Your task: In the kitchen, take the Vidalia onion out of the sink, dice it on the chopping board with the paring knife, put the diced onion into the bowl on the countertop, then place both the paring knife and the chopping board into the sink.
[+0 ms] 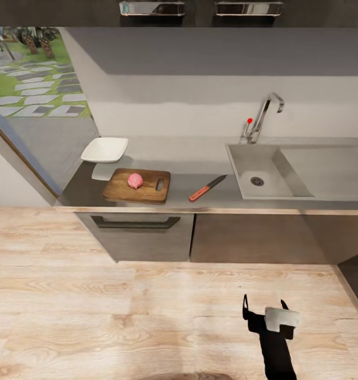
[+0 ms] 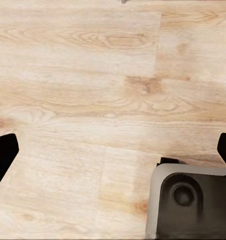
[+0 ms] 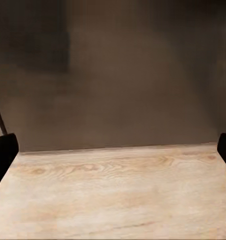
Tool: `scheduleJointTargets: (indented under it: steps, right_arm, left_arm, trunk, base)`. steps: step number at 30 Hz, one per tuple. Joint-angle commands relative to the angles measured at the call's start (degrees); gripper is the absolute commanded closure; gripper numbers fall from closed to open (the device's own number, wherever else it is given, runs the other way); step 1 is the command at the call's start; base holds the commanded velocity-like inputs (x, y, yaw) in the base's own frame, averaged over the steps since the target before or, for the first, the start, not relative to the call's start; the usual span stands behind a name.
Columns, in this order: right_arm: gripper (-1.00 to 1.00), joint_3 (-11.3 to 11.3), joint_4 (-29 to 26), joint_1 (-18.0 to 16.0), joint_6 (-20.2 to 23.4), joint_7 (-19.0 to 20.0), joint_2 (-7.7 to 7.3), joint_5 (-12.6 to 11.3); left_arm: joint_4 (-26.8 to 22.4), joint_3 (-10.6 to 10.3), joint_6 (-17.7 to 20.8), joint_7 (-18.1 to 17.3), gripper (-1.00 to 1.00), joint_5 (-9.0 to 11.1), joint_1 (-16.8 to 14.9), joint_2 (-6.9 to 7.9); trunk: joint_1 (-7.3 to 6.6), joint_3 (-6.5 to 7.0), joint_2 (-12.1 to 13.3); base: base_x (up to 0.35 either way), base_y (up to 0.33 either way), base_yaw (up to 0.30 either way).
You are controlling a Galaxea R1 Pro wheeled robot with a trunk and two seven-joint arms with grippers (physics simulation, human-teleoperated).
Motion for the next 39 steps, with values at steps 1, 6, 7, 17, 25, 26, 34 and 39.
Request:
scheduleJointTargets:
  steps: [1,6,7,17,25,26,34,39]
  right_arm:
    - [-1.00,3.48,-0.10,-2.53,2.26,-3.10,0.05,0.45]
    - [-1.00,6.22,0.07,-9.57,11.10,-5.34,0.05,0.46]
    - [-1.00,6.58,0.20,-13.14,14.76,-5.56,0.05,0.38]
    - [-1.00,7.03,2.51,-31.76,30.47,-5.88,0.05,0.06]
    - [-1.00,7.04,9.26,-41.94,33.41,-6.02,0.05,0.04]
    - [-1.00,7.04,10.06,-42.88,33.72,-6.02,0.05,0.04]
    - [-1.00,7.03,26.95,-57.30,35.57,-6.10,0.05,-9.52]
    - [-1.00,7.15,29.33,-58.68,35.17,-6.07,0.05,-14.57]
  left_arm:
    - [0.87,-0.26,-0.18,0.27,-1.00,0.26,-0.06,-0.27]
    - [1.79,-0.25,-0.20,0.18,-1.00,0.26,-0.19,-0.77]
    - [1.90,-0.24,-0.21,0.17,-1.00,0.26,-0.21,-0.84]
    - [2.43,-0.24,-0.21,0.16,-1.00,0.26,-0.31,-0.91]
    - [2.33,-0.24,-0.21,0.16,-1.00,0.26,-0.32,-0.91]
    - [2.31,-0.24,-0.21,0.16,-1.00,0.26,-0.32,-0.91]
    - [2.06,-0.24,-0.18,0.16,-1.00,0.26,-0.32,-0.91]
    - [2.03,-0.16,-0.15,0.18,-1.00,0.26,-0.32,-0.91]
  trunk:
    - [0.03,0.02,-0.09]
    - [0.03,0.46,-0.09]
    - [0.03,0.55,-0.09]
    - [0.03,1.39,-0.09]
    - [0.03,1.98,-0.09]
    - [0.03,2.05,-0.09]
    - [0.03,2.59,-0.09]
    - [0.03,2.96,-0.09]
  base:
    - [0.000,0.000,-0.095]
    - [0.000,0.000,-0.096]
    - [0.000,0.000,-0.097]
    - [0.000,0.000,-0.097]
    - [0.000,0.000,-0.097]
    - [0.000,0.000,-0.097]
    - [0.000,0.088,-0.097]
    - [0.000,0.291,-0.096]
